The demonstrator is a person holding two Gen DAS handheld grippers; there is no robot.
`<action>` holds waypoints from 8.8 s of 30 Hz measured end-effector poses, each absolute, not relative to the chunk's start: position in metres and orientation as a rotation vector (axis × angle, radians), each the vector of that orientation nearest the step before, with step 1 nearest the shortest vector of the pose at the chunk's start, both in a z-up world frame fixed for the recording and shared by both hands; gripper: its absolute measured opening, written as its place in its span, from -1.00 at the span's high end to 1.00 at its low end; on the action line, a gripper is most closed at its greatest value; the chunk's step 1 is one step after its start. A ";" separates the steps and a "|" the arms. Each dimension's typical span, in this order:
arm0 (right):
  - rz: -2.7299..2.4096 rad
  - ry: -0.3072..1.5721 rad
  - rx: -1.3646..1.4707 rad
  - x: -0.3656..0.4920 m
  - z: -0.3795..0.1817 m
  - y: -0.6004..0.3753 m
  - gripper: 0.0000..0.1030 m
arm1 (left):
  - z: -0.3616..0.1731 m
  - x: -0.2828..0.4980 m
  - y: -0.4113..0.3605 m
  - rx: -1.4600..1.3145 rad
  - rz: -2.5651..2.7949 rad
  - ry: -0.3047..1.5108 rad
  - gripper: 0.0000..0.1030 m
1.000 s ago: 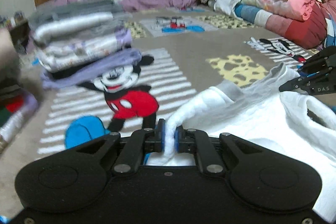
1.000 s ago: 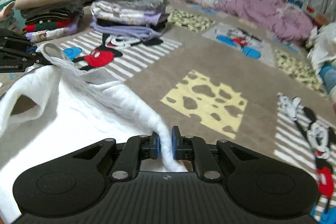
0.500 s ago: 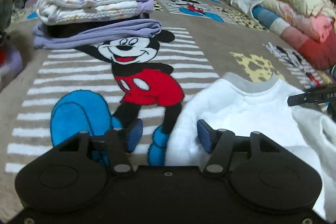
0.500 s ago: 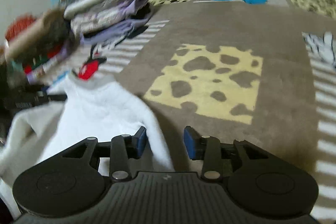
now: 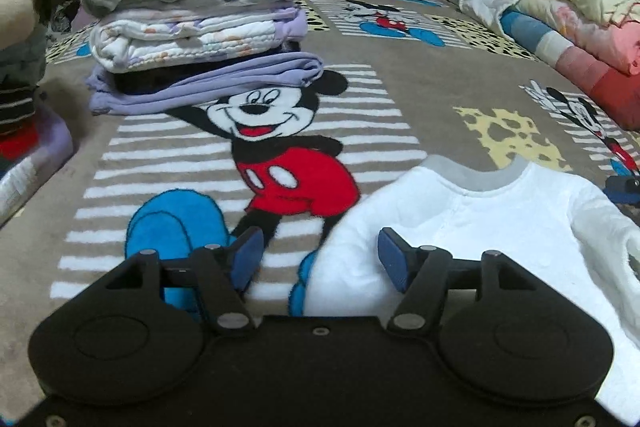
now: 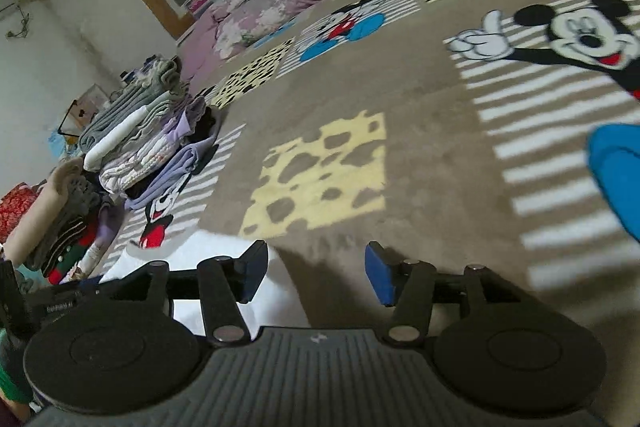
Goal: Fold clothes
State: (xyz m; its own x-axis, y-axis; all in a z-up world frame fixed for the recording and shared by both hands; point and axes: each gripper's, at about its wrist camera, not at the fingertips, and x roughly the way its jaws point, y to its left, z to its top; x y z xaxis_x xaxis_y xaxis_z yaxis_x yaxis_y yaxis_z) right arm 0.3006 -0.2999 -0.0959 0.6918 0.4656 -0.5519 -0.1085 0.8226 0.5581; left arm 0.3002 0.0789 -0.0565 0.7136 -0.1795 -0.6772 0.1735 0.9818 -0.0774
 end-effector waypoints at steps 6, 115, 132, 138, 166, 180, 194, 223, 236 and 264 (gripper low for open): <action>0.281 0.742 0.519 0.264 -0.092 -0.306 -0.14 | -0.042 0.290 0.072 0.000 -0.237 0.724 -0.26; 0.040 0.444 1.124 0.114 -0.154 -0.368 -0.26 | -0.098 0.089 0.196 -1.010 0.077 0.560 -0.19; 0.044 0.441 1.028 0.171 -0.158 -0.386 0.75 | -0.095 0.159 0.215 -0.921 0.128 0.490 0.64; 0.088 0.426 1.040 0.193 -0.156 -0.402 0.75 | -0.075 0.185 0.220 -0.762 0.070 0.428 0.76; 0.097 0.402 0.754 0.277 -0.128 -0.431 0.85 | -0.067 0.273 0.240 -0.416 -0.005 0.452 0.85; 0.012 0.526 0.769 0.283 -0.145 -0.432 0.86 | -0.088 0.276 0.270 -0.564 0.157 0.592 0.51; -0.071 0.298 0.519 0.249 -0.097 -0.404 0.29 | -0.045 0.255 0.207 -0.270 0.191 0.458 0.20; 0.109 0.602 0.252 0.286 -0.117 -0.321 0.86 | -0.083 0.251 0.240 -0.298 0.372 0.641 0.84; 0.189 0.508 0.116 0.272 -0.099 -0.294 0.37 | -0.065 0.245 0.145 -0.116 0.042 0.540 0.23; 0.526 0.654 -0.120 0.170 -0.100 -0.222 0.57 | -0.092 0.155 0.043 0.105 -0.288 0.677 0.39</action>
